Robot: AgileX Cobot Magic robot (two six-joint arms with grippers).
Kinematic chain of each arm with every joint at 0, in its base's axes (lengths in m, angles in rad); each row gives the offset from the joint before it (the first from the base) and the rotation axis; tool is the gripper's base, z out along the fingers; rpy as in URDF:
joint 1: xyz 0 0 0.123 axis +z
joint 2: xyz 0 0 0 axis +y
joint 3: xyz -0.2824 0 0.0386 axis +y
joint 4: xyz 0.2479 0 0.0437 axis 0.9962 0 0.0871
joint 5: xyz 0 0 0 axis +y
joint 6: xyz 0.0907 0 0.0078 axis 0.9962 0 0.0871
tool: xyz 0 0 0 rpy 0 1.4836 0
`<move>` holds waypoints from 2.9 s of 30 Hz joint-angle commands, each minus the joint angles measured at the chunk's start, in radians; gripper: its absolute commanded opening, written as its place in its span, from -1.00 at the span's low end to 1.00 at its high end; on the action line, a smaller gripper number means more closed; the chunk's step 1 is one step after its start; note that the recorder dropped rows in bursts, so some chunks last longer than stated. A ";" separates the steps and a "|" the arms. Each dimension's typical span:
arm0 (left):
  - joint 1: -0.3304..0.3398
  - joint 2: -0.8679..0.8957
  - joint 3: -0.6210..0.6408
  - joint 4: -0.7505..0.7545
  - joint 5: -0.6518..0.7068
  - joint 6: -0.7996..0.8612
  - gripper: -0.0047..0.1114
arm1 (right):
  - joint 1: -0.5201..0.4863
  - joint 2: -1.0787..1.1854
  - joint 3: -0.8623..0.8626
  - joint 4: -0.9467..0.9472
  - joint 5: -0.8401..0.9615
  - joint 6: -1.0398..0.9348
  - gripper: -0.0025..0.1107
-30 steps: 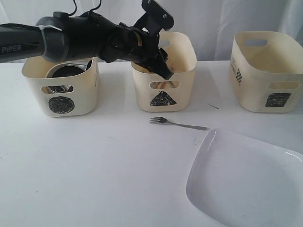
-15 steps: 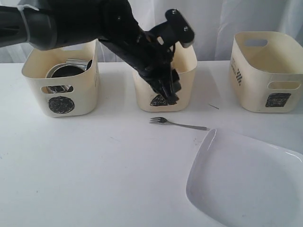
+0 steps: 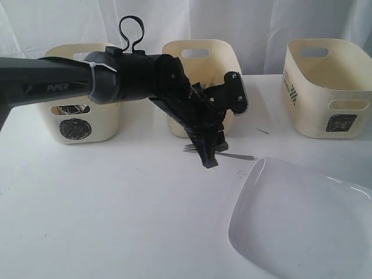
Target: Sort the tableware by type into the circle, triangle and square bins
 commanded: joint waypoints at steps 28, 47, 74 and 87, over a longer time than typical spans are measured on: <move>0.009 0.104 -0.004 -0.018 -0.079 0.000 -0.02 | -0.002 -0.005 0.004 -0.006 -0.004 -0.001 -0.96; 0.028 0.104 -0.004 0.002 -0.253 -0.128 -0.92 | -0.002 -0.005 0.004 -0.006 -0.004 -0.001 -0.96; 0.024 0.104 0.003 -0.021 -0.142 -0.161 -0.92 | -0.002 -0.005 0.004 -0.006 -0.004 -0.001 -0.96; 0.024 0.143 0.003 -0.035 -0.197 -0.157 -0.92 | -0.002 -0.005 0.004 -0.006 -0.004 -0.001 -0.96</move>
